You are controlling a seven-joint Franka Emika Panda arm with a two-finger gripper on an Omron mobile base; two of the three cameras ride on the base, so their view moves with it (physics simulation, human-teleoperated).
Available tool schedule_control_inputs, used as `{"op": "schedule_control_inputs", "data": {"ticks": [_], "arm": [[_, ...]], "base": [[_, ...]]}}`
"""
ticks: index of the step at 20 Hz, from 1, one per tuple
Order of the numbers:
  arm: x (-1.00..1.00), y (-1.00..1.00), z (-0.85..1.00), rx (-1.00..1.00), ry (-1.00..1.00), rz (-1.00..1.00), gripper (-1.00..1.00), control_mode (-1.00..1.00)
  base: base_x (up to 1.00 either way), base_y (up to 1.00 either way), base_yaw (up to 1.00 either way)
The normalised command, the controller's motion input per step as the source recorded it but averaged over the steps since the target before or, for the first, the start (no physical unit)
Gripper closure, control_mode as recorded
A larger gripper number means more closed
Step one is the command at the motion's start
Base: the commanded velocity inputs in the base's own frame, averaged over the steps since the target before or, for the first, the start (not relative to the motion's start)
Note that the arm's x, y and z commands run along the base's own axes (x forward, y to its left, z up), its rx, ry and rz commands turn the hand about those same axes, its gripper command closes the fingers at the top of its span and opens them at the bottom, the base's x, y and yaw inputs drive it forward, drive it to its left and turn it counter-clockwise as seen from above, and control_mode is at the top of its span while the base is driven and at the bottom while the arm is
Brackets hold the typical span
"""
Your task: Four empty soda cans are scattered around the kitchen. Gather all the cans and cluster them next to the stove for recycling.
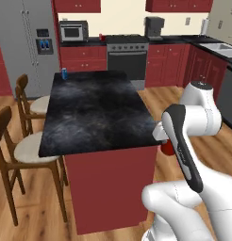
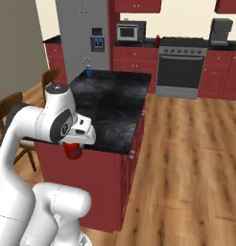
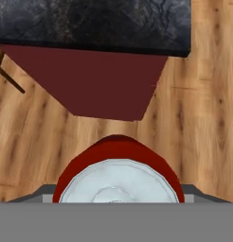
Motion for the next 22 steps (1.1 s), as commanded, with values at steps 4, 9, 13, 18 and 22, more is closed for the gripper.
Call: {"op": "schedule_control_inputs", "data": {"ticks": [4,9,13,18,22], "arm": [[0.00,0.00,0.00,0.00,0.00,0.00,1.00,1.00],[0.00,0.00,0.00,0.00,0.00,0.00,1.00,1.00],[0.00,0.00,0.00,0.00,0.00,0.00,1.00,1.00],[0.00,0.00,0.00,0.00,0.00,0.00,1.00,1.00],[0.00,0.00,0.00,0.00,0.00,0.00,1.00,1.00]], "base": [[0.00,-0.64,0.00],[0.00,-0.64,0.00],[0.10,-0.59,0.00],[0.25,-0.60,0.00],[0.37,-0.57,0.00]]}}
